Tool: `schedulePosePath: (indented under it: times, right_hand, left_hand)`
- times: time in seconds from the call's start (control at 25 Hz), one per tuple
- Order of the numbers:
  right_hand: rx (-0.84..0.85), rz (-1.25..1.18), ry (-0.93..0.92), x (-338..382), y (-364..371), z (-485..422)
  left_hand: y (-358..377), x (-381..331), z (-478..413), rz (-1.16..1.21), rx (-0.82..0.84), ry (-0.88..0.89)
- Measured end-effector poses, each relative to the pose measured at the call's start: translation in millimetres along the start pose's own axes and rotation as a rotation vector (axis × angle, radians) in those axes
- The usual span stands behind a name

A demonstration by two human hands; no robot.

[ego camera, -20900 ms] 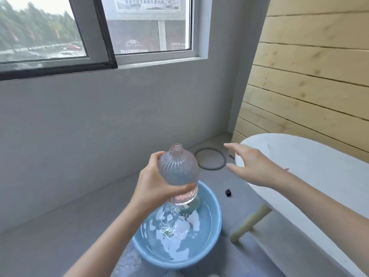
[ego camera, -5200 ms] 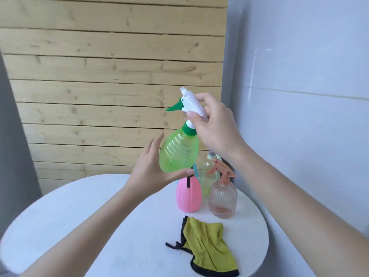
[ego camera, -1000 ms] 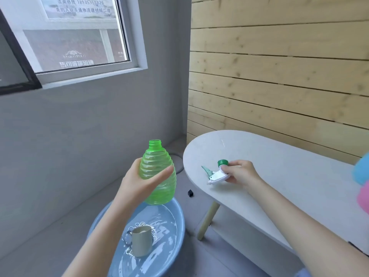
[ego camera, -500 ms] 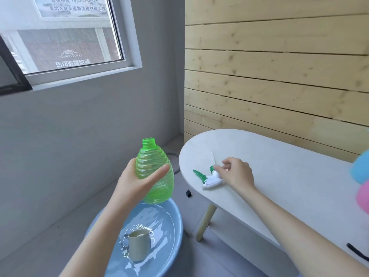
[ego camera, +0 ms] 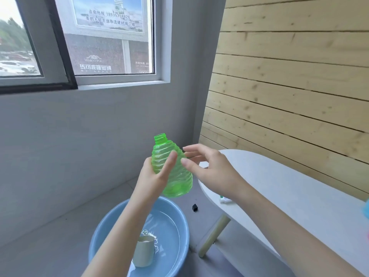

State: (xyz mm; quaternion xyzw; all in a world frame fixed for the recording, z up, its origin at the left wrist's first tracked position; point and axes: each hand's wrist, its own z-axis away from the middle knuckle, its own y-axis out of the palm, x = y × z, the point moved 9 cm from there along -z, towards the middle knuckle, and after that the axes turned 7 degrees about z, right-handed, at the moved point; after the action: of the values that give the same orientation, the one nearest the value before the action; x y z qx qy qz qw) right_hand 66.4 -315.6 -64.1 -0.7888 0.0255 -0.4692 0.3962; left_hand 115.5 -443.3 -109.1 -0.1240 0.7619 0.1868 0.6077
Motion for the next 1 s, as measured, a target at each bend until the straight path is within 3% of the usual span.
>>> schedulePosePath:
  times: [0.32, 0.48, 0.72, 1.0]
  right_hand:
    - [0.12, 0.309, -0.111, 62.7, 52.1, -17.3]
    - [0.093, 0.266, -0.15, 76.3, 64.0, -33.5]
    - [0.107, 0.108, -0.098, 46.2, 86.4, -64.7]
    - [0.238, -0.044, 0.115, -63.4, 172.9, -85.2]
  left_hand:
    - [-64.7, -9.5, 12.3, 0.23, -0.149, -0.148]
    - [-92.8, -24.8, 20.2, 0.298, -0.241, -0.083]
    - [-131.6, 7.6, 2.2, 0.095, -0.323, -0.117]
    - [-222.2, 138.3, 16.6, -0.181, -0.469, -0.321]
